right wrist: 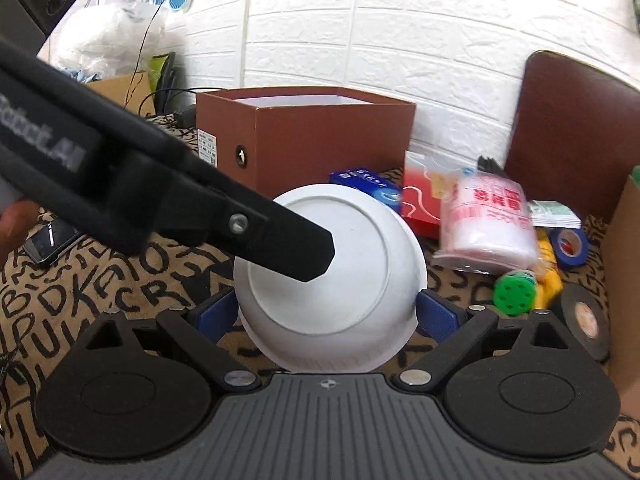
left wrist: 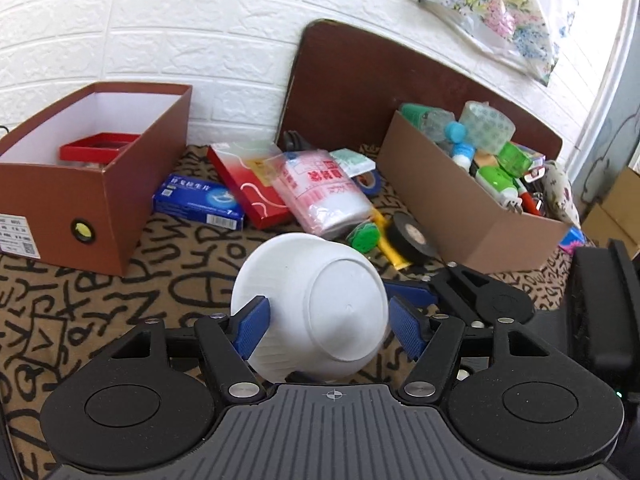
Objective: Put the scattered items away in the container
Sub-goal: 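Carry the white bowl over the brown shoebox with the left gripper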
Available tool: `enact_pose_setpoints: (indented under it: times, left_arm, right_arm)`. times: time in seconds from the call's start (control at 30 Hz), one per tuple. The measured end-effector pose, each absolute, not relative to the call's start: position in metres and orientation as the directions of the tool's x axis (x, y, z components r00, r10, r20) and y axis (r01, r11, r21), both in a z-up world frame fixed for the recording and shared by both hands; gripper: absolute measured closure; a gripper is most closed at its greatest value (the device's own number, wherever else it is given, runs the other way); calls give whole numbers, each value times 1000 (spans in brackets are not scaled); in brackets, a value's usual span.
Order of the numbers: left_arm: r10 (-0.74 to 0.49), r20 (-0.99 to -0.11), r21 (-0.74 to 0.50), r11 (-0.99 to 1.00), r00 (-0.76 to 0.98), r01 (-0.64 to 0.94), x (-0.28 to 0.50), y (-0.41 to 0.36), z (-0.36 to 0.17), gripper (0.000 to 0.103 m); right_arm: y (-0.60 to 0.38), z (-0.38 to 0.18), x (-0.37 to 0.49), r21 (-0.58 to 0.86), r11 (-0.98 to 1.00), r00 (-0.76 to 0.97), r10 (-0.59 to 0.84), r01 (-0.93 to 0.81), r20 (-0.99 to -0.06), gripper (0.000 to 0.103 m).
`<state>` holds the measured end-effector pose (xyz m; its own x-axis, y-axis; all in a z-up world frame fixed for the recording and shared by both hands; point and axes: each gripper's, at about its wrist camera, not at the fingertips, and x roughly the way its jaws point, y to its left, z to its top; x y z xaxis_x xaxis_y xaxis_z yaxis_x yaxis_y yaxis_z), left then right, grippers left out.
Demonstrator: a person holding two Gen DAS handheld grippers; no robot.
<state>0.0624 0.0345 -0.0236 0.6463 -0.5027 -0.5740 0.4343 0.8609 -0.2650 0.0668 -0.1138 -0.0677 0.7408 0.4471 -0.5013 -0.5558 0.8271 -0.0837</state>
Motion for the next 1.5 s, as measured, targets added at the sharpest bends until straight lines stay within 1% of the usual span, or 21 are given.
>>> enact_pose_setpoints:
  times: [0.17,0.23,0.3,0.5,0.73,1.03,1.3,1.5]
  left_arm:
    - [-515,-544,-310,857,662,412,64,42,-16,26]
    - [-500,-549,-303,866,670,398,64,44,-14,26]
    - [-489,-549,-299,872,678,387,63,47,-14,26]
    - [-484,-529,-322,874,697,363,64,64,-4,26]
    - [-443,-481,-270,896,756,353,64,80,24,26]
    - [-351,-421,-188,936,837,298,81,111,62,26]
    - [-281,-400,-153,959,872,239,121,145,76,26]
    - [-250,-409,-154,967,878,203,166,167,72,26]
  right_arm:
    - [-111,-56,45,-200,816,802,432,-543,-413,7]
    - [-106,-54,43,-225,805,804,437,-549,-402,7]
    - [-103,-52,43,-217,799,797,450,-561,-402,7]
    - [-92,-43,44,-232,781,791,473,-580,-388,7]
    - [-73,-17,57,-258,761,792,502,-596,-348,7]
    - [-31,18,91,-270,727,773,560,-631,-299,7]
    - [14,31,134,-258,711,755,590,-654,-285,7]
    - [44,30,178,-228,704,735,598,-672,-320,7]
